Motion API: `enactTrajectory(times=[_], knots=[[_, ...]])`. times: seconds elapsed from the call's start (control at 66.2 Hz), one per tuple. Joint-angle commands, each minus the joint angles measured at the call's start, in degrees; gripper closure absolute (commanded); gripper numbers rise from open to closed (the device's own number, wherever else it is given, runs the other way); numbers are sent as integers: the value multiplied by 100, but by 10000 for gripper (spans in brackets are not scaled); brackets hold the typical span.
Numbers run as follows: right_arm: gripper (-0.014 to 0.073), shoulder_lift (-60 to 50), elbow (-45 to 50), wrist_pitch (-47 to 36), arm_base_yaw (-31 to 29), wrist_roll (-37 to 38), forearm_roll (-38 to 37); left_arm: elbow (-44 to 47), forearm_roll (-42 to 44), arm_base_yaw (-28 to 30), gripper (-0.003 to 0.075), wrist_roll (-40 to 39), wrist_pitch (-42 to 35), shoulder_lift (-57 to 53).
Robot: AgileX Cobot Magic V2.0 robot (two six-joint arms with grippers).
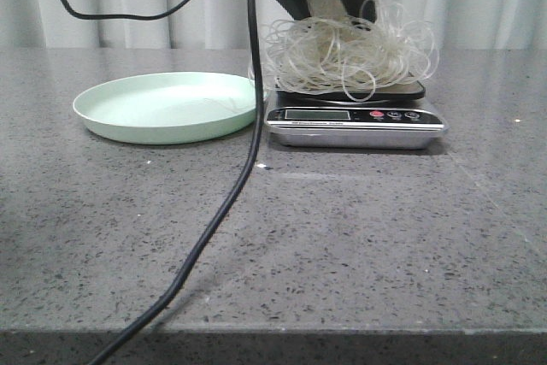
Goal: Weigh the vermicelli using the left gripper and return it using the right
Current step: 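Lift the vermicelli with the left gripper and carry it onto the scale, then open the left gripper to release the vermicelli on the scale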
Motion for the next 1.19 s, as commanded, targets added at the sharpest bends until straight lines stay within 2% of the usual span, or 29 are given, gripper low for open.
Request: enactTrajectory(times=[0.0, 0.287, 0.68, 0.921, 1.178], knots=[[428, -87, -53, -436, -38, -27, -85, -457, -118, -14, 122, -31, -132, -426], [428, -87, -53, -436, -38, -27, -85, -1689, 70, 137, 122, 7, 1202, -501], [428, -87, -53, -436, -38, -27, -85, -1553, 260, 456, 122, 181, 1652, -1174], [428, -87, -53, -436, -38, -27, -85, -526, 271, 556, 123, 315, 1302, -1869], [428, -87, -53, -436, -38, -27, -85, 1730, 271, 556, 123, 330, 21, -3314]])
